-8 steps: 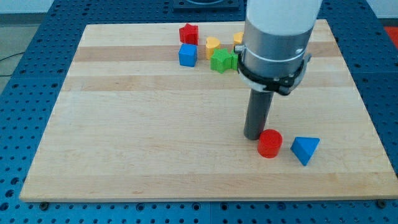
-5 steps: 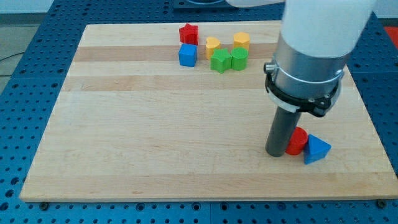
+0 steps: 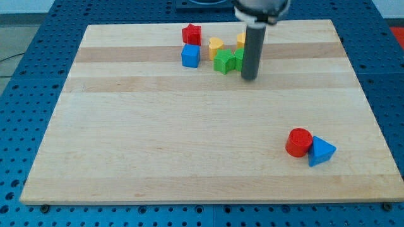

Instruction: Place the green star top left to the red circle

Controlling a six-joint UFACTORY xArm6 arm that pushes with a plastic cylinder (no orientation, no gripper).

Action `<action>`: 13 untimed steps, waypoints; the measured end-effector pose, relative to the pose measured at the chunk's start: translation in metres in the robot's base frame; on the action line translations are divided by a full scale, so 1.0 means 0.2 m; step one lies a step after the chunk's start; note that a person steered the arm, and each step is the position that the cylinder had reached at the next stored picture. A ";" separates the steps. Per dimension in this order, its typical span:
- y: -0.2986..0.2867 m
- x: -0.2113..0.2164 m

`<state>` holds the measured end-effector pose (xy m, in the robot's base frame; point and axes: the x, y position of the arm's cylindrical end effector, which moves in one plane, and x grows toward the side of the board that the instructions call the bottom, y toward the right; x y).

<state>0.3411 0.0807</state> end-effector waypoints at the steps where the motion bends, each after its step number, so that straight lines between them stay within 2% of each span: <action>1: 0.00 -0.39; 2: -0.20 -0.49; 3: -0.05 -0.49; 4: 0.25 -0.49; 5: 0.40 -0.70; 6: 0.35 -0.75; 7: -0.10 -0.74; 8: -0.32 -0.70; 11: -0.43 -0.16; 13: -0.12 0.16</action>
<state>0.3739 0.0560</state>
